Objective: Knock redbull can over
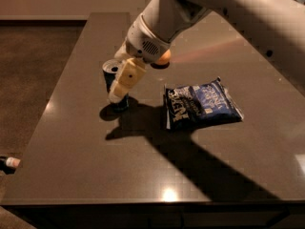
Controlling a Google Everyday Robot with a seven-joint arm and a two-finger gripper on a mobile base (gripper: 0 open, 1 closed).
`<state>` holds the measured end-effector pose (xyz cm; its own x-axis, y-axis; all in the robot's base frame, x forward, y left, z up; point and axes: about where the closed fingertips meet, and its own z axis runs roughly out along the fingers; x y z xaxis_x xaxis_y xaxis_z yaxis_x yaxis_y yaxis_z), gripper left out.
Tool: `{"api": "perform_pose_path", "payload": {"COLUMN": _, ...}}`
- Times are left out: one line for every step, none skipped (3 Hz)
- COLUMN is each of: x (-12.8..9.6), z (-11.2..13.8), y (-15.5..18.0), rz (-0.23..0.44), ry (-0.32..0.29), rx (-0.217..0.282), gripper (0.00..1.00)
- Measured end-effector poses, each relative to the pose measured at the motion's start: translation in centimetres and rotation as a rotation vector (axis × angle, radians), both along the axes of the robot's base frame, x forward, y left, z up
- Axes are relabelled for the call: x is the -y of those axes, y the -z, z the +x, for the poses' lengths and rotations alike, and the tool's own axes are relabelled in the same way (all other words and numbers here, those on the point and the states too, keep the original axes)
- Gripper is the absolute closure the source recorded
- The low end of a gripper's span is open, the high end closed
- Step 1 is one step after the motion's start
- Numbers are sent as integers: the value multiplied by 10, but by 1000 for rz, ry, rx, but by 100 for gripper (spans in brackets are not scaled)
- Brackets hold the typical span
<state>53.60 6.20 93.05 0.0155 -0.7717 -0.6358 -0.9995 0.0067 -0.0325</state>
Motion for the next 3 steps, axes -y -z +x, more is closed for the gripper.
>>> {"api": "perform_pose_path", "payload": {"x": -7, "z": 5, "y": 3, "rz": 13, "ry": -3, "rx": -16, "gripper": 40}}
{"api": "perform_pose_path", "payload": {"x": -9, "z": 5, "y": -2, "rz": 30, "ry": -7, "rx": -31, "gripper": 64}}
{"api": "perform_pose_path", "payload": {"x": -4, "z": 8, "y": -21, "rz": -19, "ry": -3, "rx": -19, "gripper": 87}}
